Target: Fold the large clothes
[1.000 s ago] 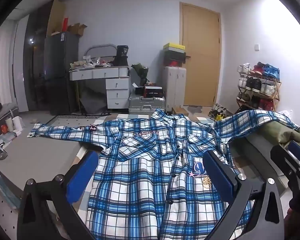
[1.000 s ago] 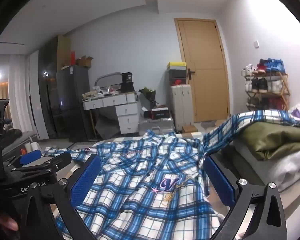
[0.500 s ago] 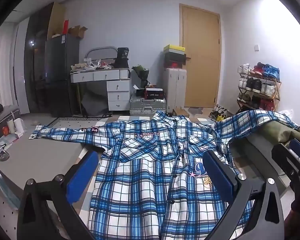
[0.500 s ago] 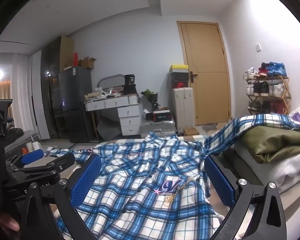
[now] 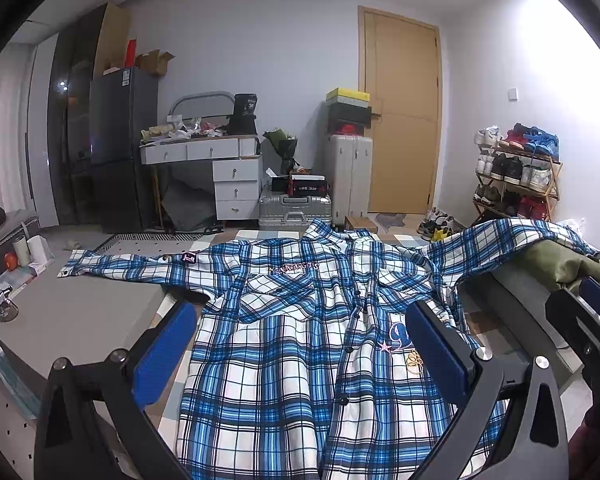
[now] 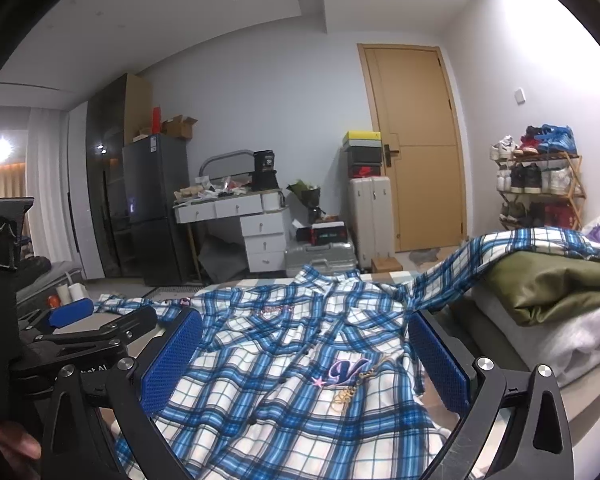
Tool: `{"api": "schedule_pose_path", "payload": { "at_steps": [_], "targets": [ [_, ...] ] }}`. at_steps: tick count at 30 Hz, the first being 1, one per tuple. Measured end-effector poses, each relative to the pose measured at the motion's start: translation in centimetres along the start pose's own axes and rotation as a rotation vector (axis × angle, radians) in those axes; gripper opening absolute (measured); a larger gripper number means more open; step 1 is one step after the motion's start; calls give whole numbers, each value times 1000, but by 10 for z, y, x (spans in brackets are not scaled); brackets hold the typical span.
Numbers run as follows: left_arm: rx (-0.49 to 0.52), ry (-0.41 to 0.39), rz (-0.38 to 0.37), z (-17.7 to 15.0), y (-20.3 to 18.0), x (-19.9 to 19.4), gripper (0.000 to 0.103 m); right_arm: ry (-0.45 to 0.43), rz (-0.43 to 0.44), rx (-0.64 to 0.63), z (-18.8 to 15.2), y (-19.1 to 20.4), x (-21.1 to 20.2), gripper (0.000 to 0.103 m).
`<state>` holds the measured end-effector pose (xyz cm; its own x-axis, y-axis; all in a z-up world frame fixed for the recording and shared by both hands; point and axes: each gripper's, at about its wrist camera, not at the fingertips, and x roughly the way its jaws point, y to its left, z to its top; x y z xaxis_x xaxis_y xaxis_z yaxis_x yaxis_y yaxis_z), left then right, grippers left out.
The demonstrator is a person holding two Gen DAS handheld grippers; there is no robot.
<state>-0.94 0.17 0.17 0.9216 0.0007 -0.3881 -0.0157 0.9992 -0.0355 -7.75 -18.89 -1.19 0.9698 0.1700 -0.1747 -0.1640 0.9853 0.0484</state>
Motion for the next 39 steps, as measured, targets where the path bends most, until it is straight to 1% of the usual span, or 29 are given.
{"api": "schedule_pose_path", "payload": {
  "at_steps": [13,39],
  "targets": [
    [9,-5,0,0,-2,0,102,-14,12,4,0,0,-4,103],
    [16,-8,1,0,-4,0,102,-13,20,17,0,-1,-6,103]
  ]
}}
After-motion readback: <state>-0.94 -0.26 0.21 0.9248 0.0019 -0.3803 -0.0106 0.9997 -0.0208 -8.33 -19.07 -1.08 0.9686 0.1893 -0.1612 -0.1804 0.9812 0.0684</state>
